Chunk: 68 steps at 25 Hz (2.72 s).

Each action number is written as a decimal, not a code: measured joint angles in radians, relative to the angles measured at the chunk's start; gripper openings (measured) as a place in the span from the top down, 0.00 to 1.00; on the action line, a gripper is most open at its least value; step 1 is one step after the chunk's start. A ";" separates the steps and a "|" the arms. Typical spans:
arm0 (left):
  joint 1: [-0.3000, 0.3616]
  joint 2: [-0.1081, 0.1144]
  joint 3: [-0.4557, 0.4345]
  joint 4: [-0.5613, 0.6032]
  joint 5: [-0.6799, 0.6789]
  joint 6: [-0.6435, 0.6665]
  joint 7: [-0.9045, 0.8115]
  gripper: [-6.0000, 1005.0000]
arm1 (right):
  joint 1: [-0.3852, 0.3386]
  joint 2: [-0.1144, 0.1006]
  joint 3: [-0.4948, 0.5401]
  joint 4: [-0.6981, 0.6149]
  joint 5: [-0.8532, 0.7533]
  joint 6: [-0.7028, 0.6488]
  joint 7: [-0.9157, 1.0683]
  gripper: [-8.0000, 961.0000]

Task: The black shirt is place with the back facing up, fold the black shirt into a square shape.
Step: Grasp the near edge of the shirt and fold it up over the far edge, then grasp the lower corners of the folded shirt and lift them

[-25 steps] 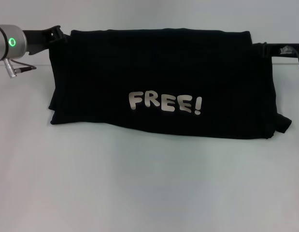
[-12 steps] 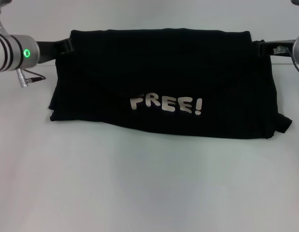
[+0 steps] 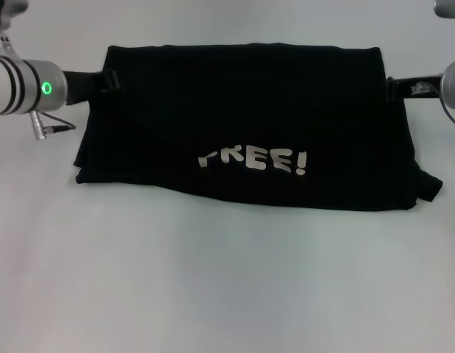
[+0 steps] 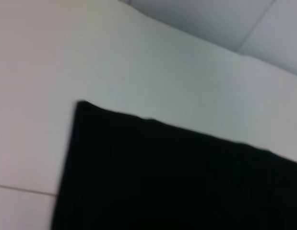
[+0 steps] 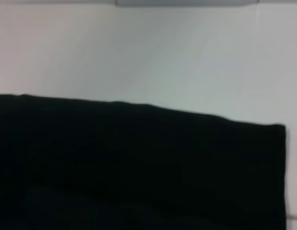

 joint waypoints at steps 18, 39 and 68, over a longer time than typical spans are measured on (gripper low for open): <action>0.156 0.095 -0.237 0.197 -0.072 0.696 -0.028 0.43 | -0.076 -0.086 0.190 -0.304 0.081 -0.669 0.253 0.41; 0.147 0.039 -0.130 0.090 0.109 0.373 0.238 0.25 | -0.095 -0.152 0.244 -0.276 0.085 -0.806 0.302 0.04; 0.105 0.029 -0.126 -0.052 0.122 0.222 0.106 0.26 | -0.117 -0.154 0.244 -0.264 0.086 -0.788 0.293 0.04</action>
